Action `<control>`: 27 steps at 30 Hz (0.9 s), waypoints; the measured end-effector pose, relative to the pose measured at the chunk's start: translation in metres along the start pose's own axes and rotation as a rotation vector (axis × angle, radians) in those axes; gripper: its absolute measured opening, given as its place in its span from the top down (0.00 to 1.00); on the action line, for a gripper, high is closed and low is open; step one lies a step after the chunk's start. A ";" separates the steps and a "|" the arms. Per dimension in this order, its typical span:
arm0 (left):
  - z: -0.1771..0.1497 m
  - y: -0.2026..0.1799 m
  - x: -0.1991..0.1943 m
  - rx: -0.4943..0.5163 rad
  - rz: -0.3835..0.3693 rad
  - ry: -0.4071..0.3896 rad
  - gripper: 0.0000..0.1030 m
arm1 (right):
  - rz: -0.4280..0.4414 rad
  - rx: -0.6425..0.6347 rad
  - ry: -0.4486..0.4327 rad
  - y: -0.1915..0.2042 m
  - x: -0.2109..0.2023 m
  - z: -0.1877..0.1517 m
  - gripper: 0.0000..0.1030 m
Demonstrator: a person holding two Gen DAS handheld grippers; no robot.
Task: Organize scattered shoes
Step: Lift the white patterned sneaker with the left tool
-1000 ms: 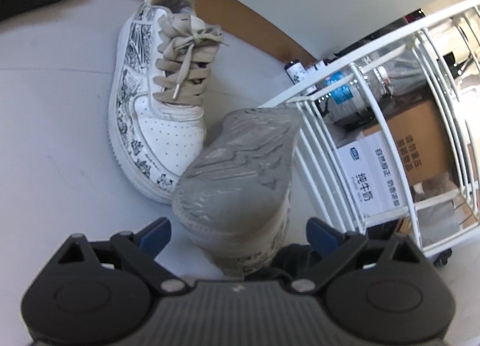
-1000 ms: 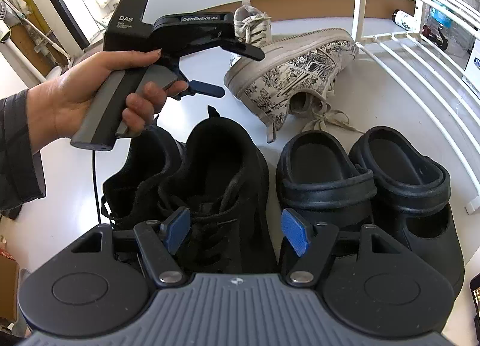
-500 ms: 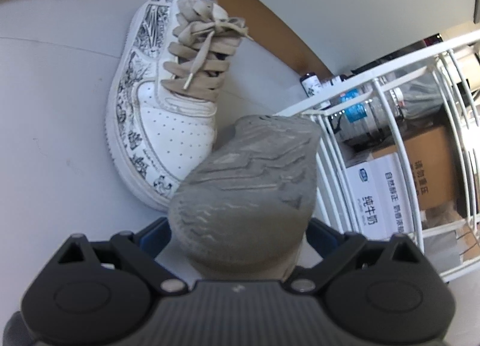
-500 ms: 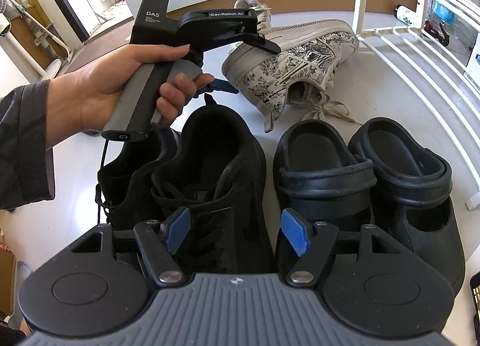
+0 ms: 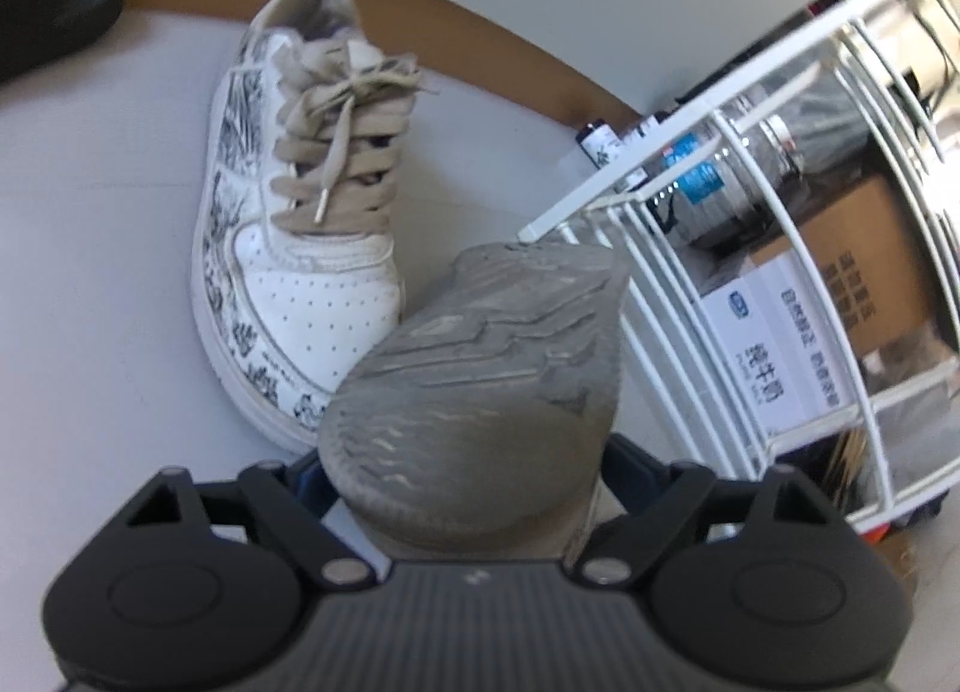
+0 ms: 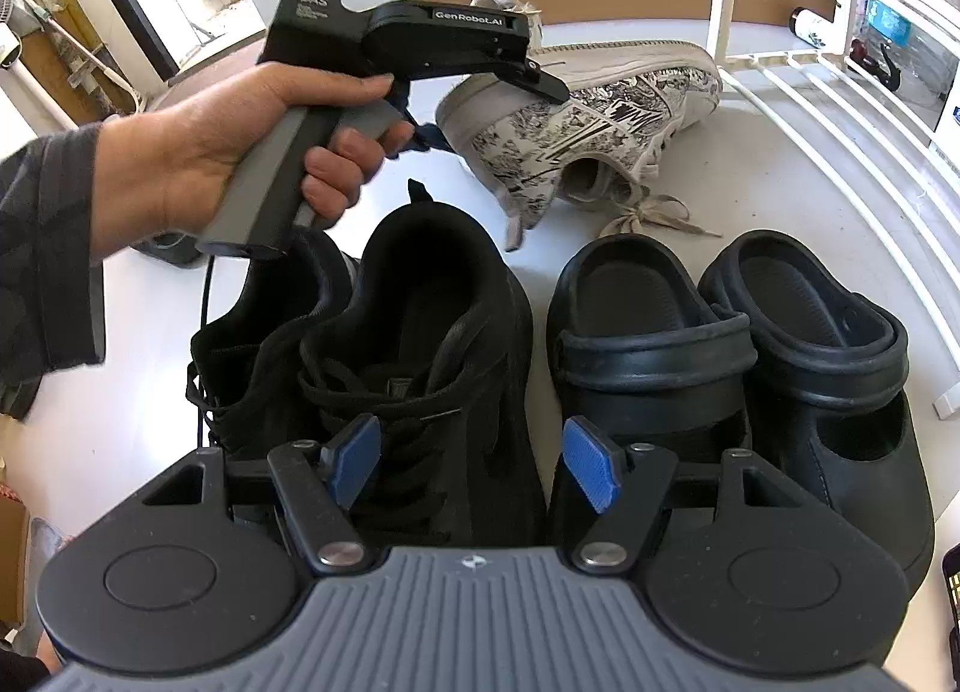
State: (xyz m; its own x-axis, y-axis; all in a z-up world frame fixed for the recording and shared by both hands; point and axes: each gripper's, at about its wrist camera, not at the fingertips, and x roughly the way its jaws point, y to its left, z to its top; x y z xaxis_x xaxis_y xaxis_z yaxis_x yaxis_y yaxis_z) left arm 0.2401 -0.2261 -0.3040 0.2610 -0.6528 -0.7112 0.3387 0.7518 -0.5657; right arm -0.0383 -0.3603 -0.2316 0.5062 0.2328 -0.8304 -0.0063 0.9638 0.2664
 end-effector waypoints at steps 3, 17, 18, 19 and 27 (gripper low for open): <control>0.002 0.001 -0.009 0.012 0.004 0.007 0.14 | 0.002 -0.004 0.001 0.000 0.001 0.001 0.30; 0.026 -0.007 -0.044 0.111 0.029 0.026 0.15 | 0.012 -0.025 0.005 0.011 0.007 0.003 0.30; 0.027 -0.005 -0.046 0.114 0.026 0.034 0.15 | 0.013 -0.027 0.005 0.011 0.007 0.003 0.30; 0.030 -0.003 -0.048 0.118 0.022 0.044 0.15 | 0.014 -0.028 0.005 0.012 0.007 0.004 0.30; 0.053 -0.001 -0.068 0.148 0.021 0.060 0.16 | 0.016 -0.034 0.010 0.014 0.009 0.003 0.30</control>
State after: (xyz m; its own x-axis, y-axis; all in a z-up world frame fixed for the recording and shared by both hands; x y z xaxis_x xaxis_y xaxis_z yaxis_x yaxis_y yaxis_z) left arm 0.2697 -0.1878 -0.2331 0.2169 -0.6268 -0.7484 0.4643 0.7406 -0.4857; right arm -0.0308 -0.3456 -0.2340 0.4975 0.2493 -0.8308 -0.0436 0.9638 0.2631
